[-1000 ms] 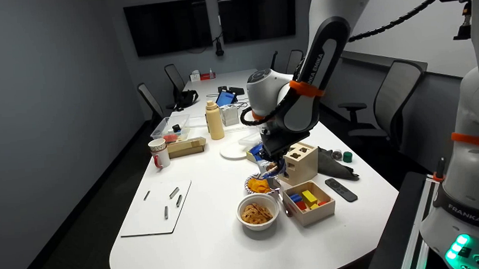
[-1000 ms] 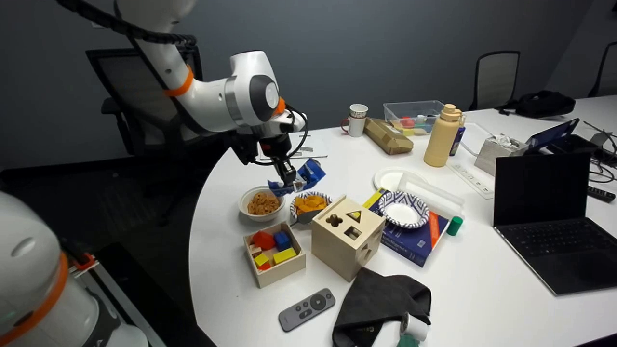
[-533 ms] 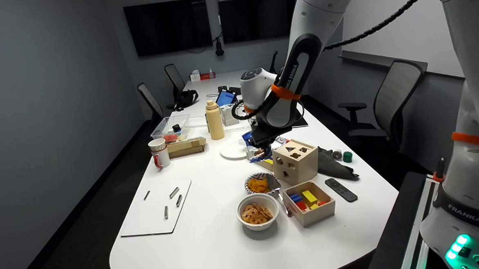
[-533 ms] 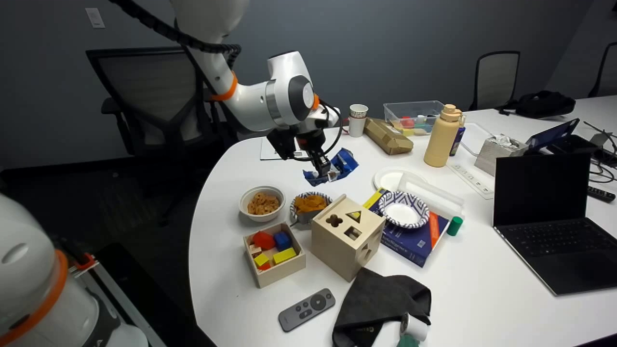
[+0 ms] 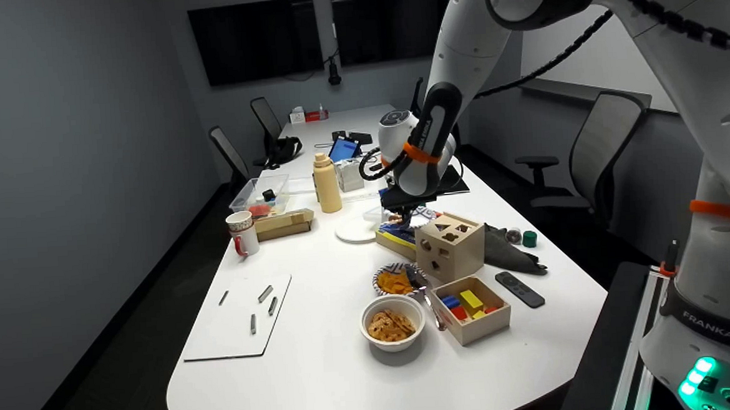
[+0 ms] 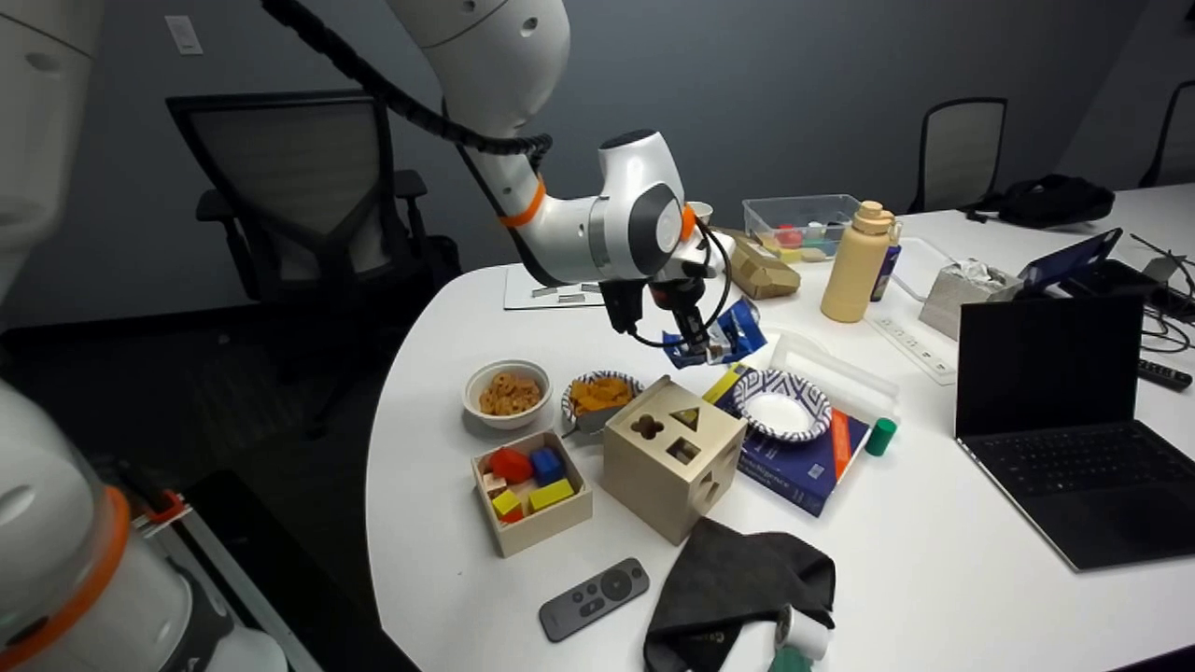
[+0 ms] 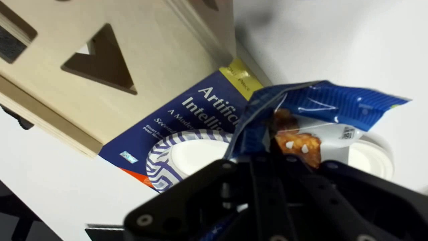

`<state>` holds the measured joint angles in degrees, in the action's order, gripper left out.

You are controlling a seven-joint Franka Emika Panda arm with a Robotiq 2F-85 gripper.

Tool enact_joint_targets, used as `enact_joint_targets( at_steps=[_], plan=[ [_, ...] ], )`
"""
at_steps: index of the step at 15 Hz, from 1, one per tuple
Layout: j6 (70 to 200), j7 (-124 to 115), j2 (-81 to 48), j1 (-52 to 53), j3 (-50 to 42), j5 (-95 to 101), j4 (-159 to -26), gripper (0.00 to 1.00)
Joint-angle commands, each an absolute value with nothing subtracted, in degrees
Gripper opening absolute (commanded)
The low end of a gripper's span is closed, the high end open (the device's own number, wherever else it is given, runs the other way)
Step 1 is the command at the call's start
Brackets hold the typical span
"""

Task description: Put the blue wrapper on the white plate

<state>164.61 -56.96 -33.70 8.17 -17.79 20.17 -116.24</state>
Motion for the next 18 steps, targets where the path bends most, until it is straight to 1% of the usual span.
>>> enact_joint_targets(
  at_steps=[1, 8, 12, 13, 14, 15, 18],
  plan=[
    [167.2, -57.2, -41.1, 8.4, -20.4, 14.0, -108.8, 0.01],
    [166.9, -59.0, -49.8, 10.8, -25.4, 6.3, -100.9, 0.01],
    [167.6, -61.4, -51.1, 13.7, -29.4, 5.1, -100.6, 0.01],
    [167.9, -62.4, -51.0, 14.7, -30.5, 4.9, -101.0, 0.07],
    [168.3, -63.2, -50.8, 15.9, -31.7, 4.9, -101.5, 0.28],
    [168.4, -64.1, -50.7, 17.2, -33.1, 5.1, -102.1, 0.33],
    [169.0, -66.0, -49.7, 20.7, -36.3, 5.7, -104.4, 0.58]
  ],
)
